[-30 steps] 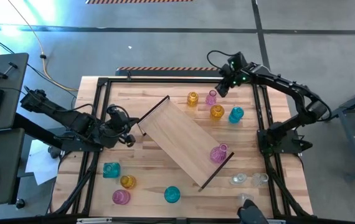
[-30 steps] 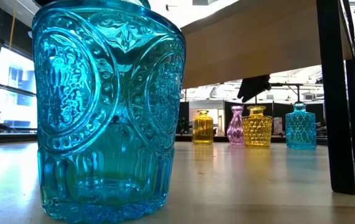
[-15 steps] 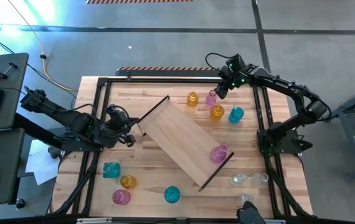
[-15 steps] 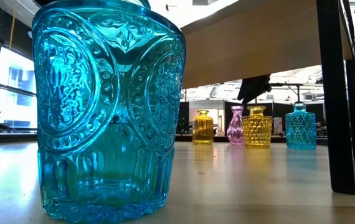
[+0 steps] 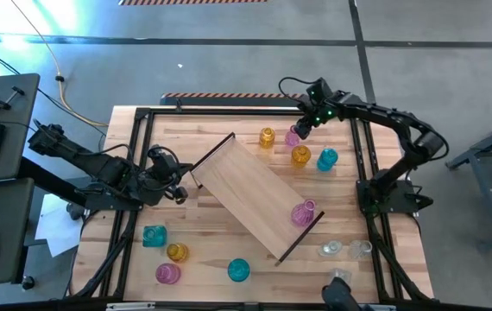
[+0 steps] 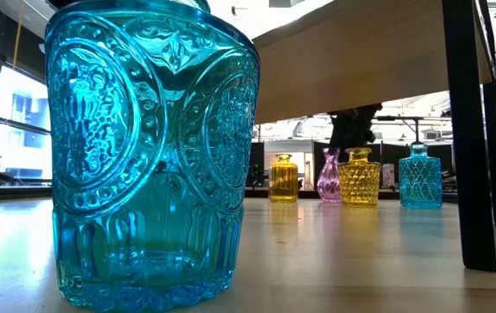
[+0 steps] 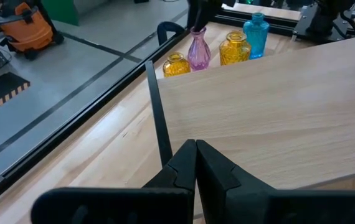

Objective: Sort vases onto shelf
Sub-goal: Put the top pink flower vase on the shelf aligned with the other pink flower vase

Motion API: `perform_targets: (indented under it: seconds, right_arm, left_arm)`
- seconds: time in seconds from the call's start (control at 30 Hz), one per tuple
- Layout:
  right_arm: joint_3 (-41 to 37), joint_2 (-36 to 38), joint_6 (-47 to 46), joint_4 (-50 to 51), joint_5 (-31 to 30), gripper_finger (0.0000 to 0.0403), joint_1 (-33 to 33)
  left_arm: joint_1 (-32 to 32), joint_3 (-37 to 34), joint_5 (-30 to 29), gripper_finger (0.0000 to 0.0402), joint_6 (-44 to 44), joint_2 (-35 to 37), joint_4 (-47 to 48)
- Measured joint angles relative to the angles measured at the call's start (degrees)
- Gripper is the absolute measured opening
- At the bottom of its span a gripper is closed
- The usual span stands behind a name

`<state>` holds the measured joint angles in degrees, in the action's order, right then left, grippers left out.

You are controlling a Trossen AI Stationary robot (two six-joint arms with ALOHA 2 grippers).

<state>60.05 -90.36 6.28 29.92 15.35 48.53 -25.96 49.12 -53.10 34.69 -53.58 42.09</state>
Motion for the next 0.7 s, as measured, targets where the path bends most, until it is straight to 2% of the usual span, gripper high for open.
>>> perform_targets:
  seconds: [0.27, 0.37, 0.5, 0.7]
  right_arm:
    - [0.0, -0.4, -0.1, 0.1, 0.4, 0.0203, 0.0]
    - [0.0, -0.4, 0.0, 0.4, 0.4, 0.0187, -0.2]
    - [0.0, -0.5, 0.0, 0.6, 1.4, 0.0136, -0.2]
    - [-0.1, -0.5, 0.1, 0.6, 2.1, 0.0020, -0.2]
  left_arm:
    - [0.0, 0.0, 0.0, 0.0000, -0.3, 0.0, 0.0]
    - [0.0, 0.0, 0.0, 0.0000, -0.3, 0.0, 0.0]
    - [0.0, 0.0, 0.0, 0.0000, -0.3, 0.0, 0.0]
    - [0.0, 0.0, 0.0, 0.0000, 0.1, 0.0, 0.0]
